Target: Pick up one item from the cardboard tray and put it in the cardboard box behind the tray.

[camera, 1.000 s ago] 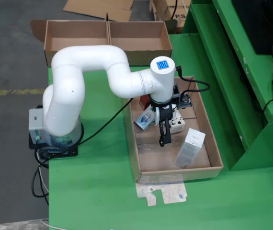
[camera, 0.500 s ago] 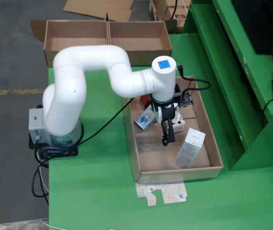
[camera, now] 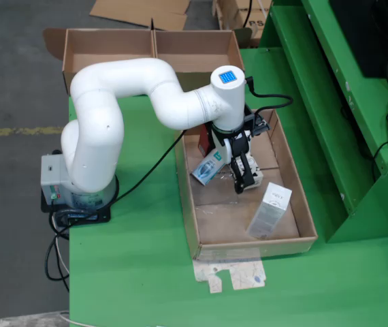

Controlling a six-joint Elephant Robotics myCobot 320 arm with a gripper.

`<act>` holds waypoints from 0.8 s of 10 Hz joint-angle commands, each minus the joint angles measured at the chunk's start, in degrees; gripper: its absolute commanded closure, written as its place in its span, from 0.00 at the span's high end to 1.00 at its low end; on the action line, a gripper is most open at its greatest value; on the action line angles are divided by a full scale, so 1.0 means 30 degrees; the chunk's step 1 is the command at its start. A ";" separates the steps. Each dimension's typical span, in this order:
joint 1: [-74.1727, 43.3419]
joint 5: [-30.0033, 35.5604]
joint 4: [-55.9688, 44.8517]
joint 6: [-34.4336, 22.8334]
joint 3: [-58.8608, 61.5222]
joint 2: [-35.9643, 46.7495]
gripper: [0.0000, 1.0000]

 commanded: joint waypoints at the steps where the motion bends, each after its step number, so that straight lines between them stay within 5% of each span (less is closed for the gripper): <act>1: 0.1550 -0.0179 0.0777 -0.1005 -0.1519 0.2116 1.00; 8: 0.0904 0.0131 0.1350 -0.2383 -0.2898 0.3130 1.00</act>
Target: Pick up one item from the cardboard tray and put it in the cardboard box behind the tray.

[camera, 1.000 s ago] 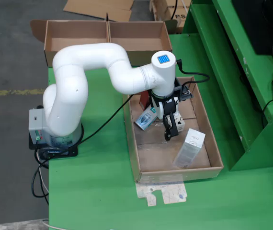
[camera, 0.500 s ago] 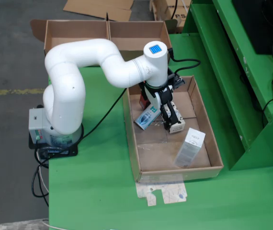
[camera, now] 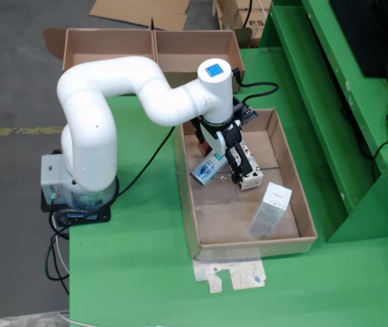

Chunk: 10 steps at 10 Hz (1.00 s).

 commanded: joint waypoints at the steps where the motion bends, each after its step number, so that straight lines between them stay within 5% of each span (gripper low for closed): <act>1: -0.0993 0.0330 0.0331 -0.0455 0.1070 -0.0207 1.00; 10: -0.0710 0.0451 -0.1355 -0.1101 0.7545 -0.5002 1.00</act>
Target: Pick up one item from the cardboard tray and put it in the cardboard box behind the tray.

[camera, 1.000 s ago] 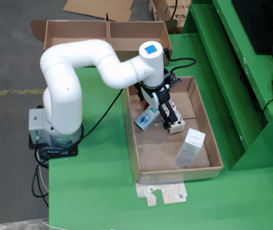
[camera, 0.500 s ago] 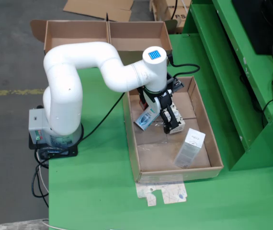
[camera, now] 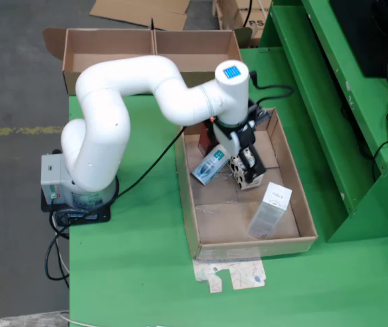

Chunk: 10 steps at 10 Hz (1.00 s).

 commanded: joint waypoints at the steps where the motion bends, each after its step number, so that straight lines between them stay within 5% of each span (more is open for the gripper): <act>1: 0.0358 -0.0025 -0.0898 -0.0354 0.3718 -0.1508 1.00; 6: 0.0388 0.0149 -0.2473 -0.0974 0.6726 -0.3213 1.00; 10: 0.2036 -0.0293 -0.1876 -0.0599 0.3839 -0.0985 1.00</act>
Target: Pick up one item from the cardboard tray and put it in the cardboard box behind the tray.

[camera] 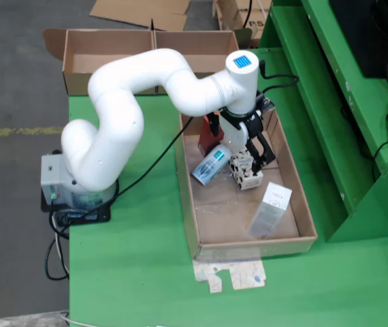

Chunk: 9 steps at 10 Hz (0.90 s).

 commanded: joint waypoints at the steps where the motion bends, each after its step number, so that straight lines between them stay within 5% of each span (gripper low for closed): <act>1: 0.1889 -0.0816 0.1501 0.0723 -0.3416 0.3329 1.00; 9: 0.2780 -0.1165 0.2075 0.1961 -0.5523 0.4554 1.00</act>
